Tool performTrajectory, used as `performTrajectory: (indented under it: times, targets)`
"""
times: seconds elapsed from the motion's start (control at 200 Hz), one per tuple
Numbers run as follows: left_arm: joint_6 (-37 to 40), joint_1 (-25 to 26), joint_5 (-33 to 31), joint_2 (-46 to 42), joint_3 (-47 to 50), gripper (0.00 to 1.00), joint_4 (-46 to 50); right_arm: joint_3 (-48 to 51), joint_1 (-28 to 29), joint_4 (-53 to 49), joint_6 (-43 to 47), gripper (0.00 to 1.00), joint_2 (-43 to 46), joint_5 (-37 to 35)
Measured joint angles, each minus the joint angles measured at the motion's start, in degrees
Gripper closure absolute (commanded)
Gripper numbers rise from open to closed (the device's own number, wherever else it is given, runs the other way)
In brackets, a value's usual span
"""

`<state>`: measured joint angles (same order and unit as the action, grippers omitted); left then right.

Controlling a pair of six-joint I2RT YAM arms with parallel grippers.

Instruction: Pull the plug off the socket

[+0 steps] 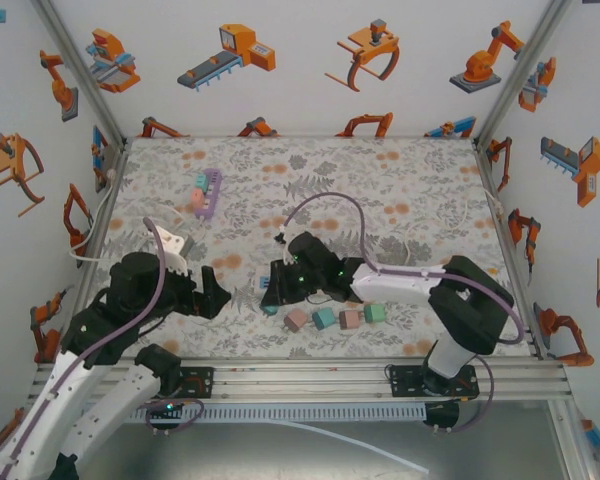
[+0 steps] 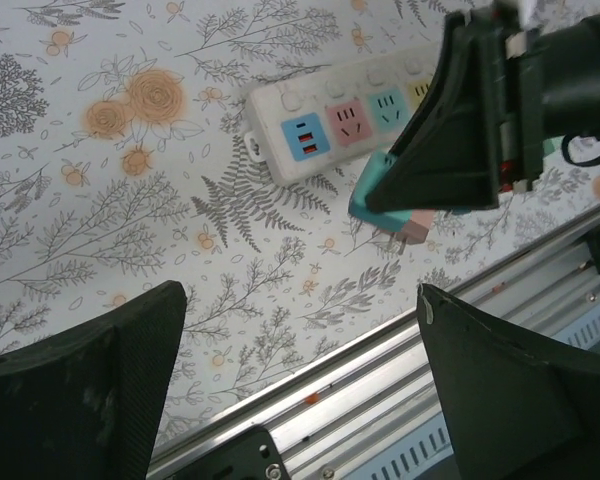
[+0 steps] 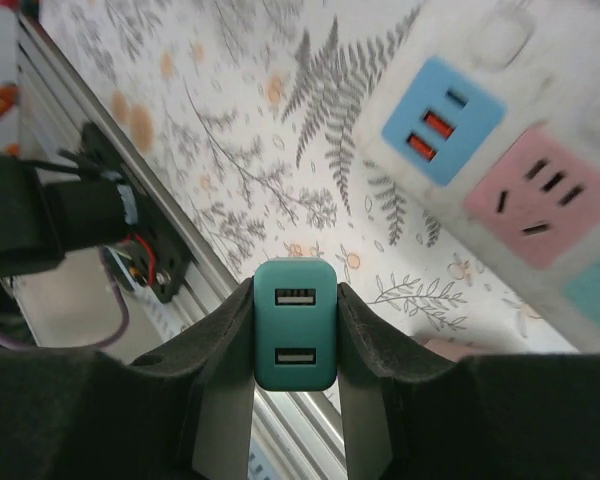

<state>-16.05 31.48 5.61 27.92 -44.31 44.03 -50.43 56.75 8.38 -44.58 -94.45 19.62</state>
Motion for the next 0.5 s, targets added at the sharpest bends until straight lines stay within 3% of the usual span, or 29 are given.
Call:
performTrajectory:
  times: [0.105,0.24,0.431,0.501]
  targets:
    - [1.38,0.00,0.31,-1.70,-0.04,0.00,0.76,-0.20,1.03,0.79,-0.66,0.97,-3.58,0.79]
    - [3.41,0.00,1.29,-2.56,-0.90,0.03,1.01,-0.92,1.22,2.14,-0.87,0.87,-6.69,0.87]
    - [5.20,0.00,1.75,-4.33,-1.22,0.03,1.03,-1.86,1.42,3.02,-1.97,0.62,-8.98,1.22]
    - [5.44,0.00,1.68,-5.25,-1.22,0.03,1.03,-1.86,1.53,2.99,-2.14,0.57,-8.96,0.63]
